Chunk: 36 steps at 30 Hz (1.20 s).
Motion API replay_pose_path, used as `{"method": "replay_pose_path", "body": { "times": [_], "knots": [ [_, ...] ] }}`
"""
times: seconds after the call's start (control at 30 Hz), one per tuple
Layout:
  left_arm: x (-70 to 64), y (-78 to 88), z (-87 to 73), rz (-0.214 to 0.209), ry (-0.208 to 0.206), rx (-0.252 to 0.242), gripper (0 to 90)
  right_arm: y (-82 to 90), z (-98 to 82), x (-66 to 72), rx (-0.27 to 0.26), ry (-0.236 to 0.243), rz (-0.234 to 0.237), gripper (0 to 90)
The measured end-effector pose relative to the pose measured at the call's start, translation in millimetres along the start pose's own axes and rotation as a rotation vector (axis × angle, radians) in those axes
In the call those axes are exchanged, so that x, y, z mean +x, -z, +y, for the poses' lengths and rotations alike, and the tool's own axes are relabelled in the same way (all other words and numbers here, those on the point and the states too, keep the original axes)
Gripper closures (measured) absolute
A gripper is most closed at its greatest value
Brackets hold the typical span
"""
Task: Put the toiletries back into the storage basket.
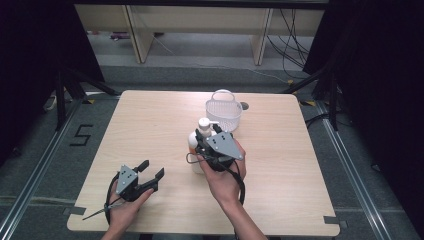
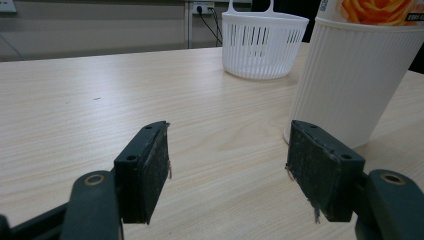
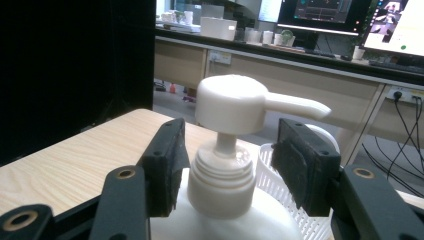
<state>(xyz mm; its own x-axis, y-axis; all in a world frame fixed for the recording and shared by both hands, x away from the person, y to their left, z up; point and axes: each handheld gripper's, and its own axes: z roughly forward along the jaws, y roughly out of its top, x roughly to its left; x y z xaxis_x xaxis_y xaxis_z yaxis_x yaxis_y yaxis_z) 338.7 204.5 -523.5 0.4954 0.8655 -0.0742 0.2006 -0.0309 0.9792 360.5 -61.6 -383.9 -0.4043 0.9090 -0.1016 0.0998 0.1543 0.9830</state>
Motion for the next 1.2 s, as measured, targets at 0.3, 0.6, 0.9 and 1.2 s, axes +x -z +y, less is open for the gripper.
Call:
{"method": "replay_pose_path", "body": {
  "times": [0.3,0.6,0.9,1.2],
  "knots": [
    [0.4,-0.2,0.0,-0.004,0.002,0.001,32.6,-7.8,2.9,6.9,0.021,-0.005,-0.041,47.1],
    [1.3,-0.1,0.1,-0.007,0.002,0.000,32.4,-15.0,10.8,12.1,0.047,-0.037,-0.074,49.1],
    [0.8,1.4,0.5,0.001,0.014,0.018,32.3,-17.2,11.6,12.6,0.030,-0.090,-0.096,59.1],
    [2.0,1.8,0.4,-0.001,0.026,0.015,32.2,-15.8,10.2,11.9,0.023,-0.097,-0.105,60.0]
  ]
}}
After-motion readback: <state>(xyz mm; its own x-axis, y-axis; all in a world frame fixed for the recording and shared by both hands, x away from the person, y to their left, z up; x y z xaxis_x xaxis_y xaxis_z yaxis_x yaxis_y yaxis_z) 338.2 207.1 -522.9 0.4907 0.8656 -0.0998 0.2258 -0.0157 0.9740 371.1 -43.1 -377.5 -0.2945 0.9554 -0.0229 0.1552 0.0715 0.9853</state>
